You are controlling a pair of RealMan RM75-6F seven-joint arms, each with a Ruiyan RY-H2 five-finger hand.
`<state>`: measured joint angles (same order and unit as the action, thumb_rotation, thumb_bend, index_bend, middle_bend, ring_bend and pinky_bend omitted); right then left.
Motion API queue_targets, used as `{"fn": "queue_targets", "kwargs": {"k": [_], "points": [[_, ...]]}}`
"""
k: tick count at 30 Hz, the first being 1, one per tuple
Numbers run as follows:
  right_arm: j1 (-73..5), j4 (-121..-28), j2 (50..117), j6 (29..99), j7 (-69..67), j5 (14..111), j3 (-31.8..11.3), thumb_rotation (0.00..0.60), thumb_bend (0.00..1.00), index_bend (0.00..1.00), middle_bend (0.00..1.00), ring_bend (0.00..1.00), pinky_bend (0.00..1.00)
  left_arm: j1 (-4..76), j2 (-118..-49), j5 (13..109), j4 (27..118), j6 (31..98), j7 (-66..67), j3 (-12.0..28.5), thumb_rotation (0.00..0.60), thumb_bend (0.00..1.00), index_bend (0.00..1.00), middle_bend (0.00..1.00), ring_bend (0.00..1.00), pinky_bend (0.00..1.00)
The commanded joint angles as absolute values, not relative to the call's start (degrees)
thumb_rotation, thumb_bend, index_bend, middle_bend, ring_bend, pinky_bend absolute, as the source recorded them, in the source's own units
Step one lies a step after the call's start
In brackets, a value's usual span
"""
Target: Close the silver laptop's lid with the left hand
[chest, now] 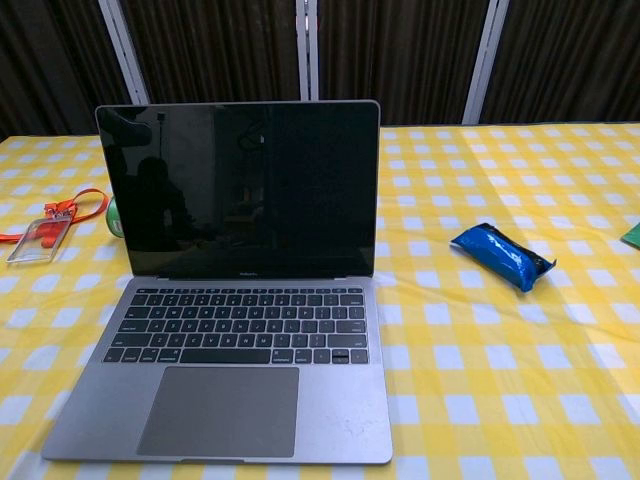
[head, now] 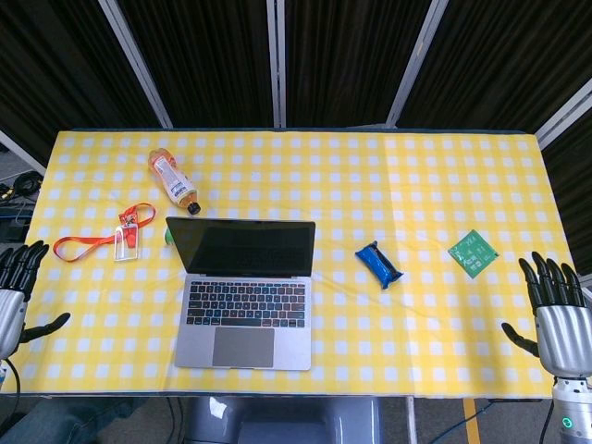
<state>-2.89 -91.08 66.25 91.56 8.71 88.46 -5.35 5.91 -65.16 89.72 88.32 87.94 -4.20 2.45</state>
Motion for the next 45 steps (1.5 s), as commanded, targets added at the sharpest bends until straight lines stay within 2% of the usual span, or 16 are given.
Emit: {"fn": "queue_targets", "kwargs": {"k": [1, 10, 12, 13, 15, 17, 18, 26, 31, 34, 38, 45], "points": [[-2.9, -91.3, 66.0, 91.3, 8.9, 88.0, -5.3, 0.6, 0.0, 0.0, 0.0, 0.0, 0.0, 6.1, -64.8, 89.2, 89.4, 87.0, -2.4, 2.2, 0.6, 0.0, 0.0, 0.0, 0.0, 0.0], [-2.8, -91.9, 65.6, 91.1, 9.5, 87.8, -5.2, 0.6, 0.0, 0.0, 0.0, 0.0, 0.0, 6.5, -64.2, 89.2, 90.1, 85.7, -1.5, 1.7, 0.6, 0.02, 0.0, 0.0, 0.0, 0.0], [-2.7, -92.2, 65.5, 90.9, 9.7, 87.6, -5.2, 0.6, 0.0, 0.0, 0.0, 0.0, 0.0, 7.3, -63.8, 89.1, 91.1, 84.5, -1.9, 2.0, 0.6, 0.15, 0.0, 0.0, 0.0, 0.0], [-2.7, -92.3, 65.4, 90.7, 9.8, 87.5, -5.2, 0.6, 0.0, 0.0, 0.0, 0.0, 0.0, 7.9, -63.6, 89.0, 91.7, 83.8, -2.1, 2.2, 0.6, 0.32, 0.0, 0.0, 0.0, 0.0], [-2.8, -92.3, 65.4, 90.3, 10.0, 87.2, -5.2, 0.6, 0.0, 0.0, 0.0, 0.0, 0.0, 9.8, -62.9, 88.9, 92.9, 81.4, -2.3, 3.1, 0.6, 0.73, 0.0, 0.0, 0.0, 0.0], [-3.1, -92.4, 65.3, 89.7, 10.1, 86.7, -5.3, 0.6, 0.0, 0.0, 0.0, 0.0, 0.0, 12.8, -61.7, 88.1, 94.8, 78.0, -2.4, 4.7, 0.6, 0.95, 0.0, 0.0, 0.0, 0.0], [-3.2, -92.5, 65.4, 89.4, 10.2, 86.5, -5.4, 0.6, 0.0, 0.0, 0.0, 0.0, 0.0, 14.1, -61.2, 87.7, 95.6, 76.5, -2.5, 5.4, 0.6, 0.98, 0.0, 0.0, 0.0, 0.0], [-4.1, -92.2, 65.7, 87.7, 11.2, 84.0, -6.6, 0.6, 0.0, 0.01, 0.0, 0.0, 0.0, 27.9, -57.7, 79.8, 99.7, 58.9, -2.8, 13.2, 0.6, 1.0, 0.0, 0.0, 0.0, 0.0], [-4.6, -90.1, 66.4, 86.6, 10.4, 82.1, -7.5, 0.6, 0.0, 0.02, 0.0, 0.0, 0.0, 35.9, -59.3, 73.0, 97.9, 49.2, -3.0, 17.1, 0.6, 1.0, 0.0, 0.0, 0.0, 0.0], [-4.8, -89.1, 66.5, 85.9, 9.9, 80.7, -8.0, 0.6, 0.0, 0.02, 0.0, 0.0, 0.0, 40.6, -61.5, 69.3, 95.8, 43.5, -3.2, 18.3, 0.6, 1.0, 0.05, 0.0, 0.02, 0.0], [-4.7, -88.7, 66.4, 85.9, 9.2, 80.0, -8.3, 0.6, 0.0, 0.02, 0.0, 0.0, 0.0, 44.5, -63.2, 65.9, 93.6, 38.8, -3.6, 18.8, 0.6, 1.0, 0.13, 0.05, 0.11, 0.09], [-4.3, -88.3, 65.9, 86.1, 8.4, 78.8, -8.6, 0.6, 0.0, 0.02, 0.0, 0.0, 0.0, 48.2, -66.1, 62.6, 91.2, 34.7, -5.6, 18.5, 0.6, 1.0, 0.2, 0.21, 0.26, 0.29]]}}
